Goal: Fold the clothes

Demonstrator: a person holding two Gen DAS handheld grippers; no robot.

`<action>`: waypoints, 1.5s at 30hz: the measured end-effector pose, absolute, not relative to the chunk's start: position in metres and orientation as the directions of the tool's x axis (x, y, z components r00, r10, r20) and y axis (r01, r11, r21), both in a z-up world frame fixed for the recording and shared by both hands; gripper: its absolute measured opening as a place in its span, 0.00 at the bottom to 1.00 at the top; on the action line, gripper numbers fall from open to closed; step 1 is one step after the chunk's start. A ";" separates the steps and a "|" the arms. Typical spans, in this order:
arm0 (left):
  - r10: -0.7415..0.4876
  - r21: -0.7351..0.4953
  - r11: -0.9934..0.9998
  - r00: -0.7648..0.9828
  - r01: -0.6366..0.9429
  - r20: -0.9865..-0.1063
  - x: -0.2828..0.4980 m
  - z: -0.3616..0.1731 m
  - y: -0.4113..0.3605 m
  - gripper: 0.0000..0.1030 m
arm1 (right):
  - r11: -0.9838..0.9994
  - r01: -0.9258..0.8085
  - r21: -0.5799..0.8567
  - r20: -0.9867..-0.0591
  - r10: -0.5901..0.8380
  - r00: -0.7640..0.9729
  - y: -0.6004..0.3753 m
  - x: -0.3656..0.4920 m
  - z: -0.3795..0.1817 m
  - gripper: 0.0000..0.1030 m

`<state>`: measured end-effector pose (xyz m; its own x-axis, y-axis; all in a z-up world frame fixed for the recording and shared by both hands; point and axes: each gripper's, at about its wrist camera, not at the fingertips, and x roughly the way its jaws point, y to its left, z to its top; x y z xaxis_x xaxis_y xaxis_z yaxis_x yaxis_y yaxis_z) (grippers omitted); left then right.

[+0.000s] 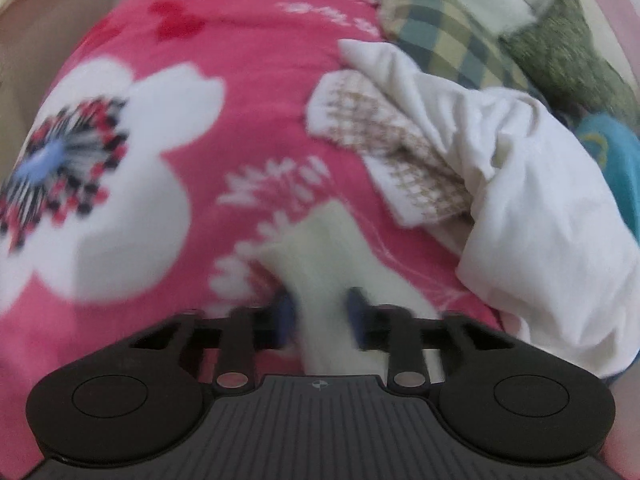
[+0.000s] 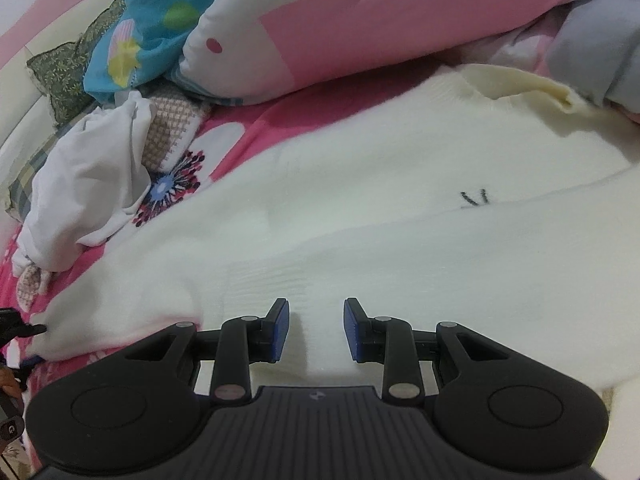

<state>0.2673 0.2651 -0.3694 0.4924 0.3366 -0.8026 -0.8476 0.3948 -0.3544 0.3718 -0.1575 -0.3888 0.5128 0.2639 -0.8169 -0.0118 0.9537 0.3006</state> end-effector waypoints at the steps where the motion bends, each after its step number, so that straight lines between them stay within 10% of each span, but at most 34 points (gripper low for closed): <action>1: 0.340 -0.349 0.415 0.499 -0.840 -0.797 0.268 -0.367 0.263 0.08 | 0.953 -0.003 0.302 -0.817 0.261 0.514 -0.157 0.372 -0.390 0.31; 11: 0.438 -0.157 0.754 0.667 -0.637 -0.603 0.282 -0.304 0.165 0.06 | 0.951 0.063 0.303 -0.811 0.223 0.540 -0.177 0.362 -0.384 0.31; 23: -0.012 -0.003 1.000 0.913 0.011 -0.408 0.279 -0.273 -0.107 0.06 | 0.940 0.174 0.293 -0.753 0.115 0.648 -0.285 0.316 -0.347 0.31; 32: -0.236 0.088 0.912 0.686 0.401 -0.688 0.254 -0.382 -0.251 0.24 | 0.854 0.397 0.336 -0.745 -0.016 0.666 -0.404 0.269 -0.366 0.31; 45: -0.099 0.169 0.942 0.723 0.289 -0.684 0.239 -0.354 -0.165 0.46 | 0.770 0.274 0.576 -0.745 0.357 0.564 -0.382 0.306 -0.400 0.38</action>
<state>0.2393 -0.1648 -0.3541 0.7230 -0.0994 -0.6837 0.2894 0.9422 0.1690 0.3065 -0.3822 -0.4004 0.5635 0.3569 -0.7450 0.2741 0.7699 0.5762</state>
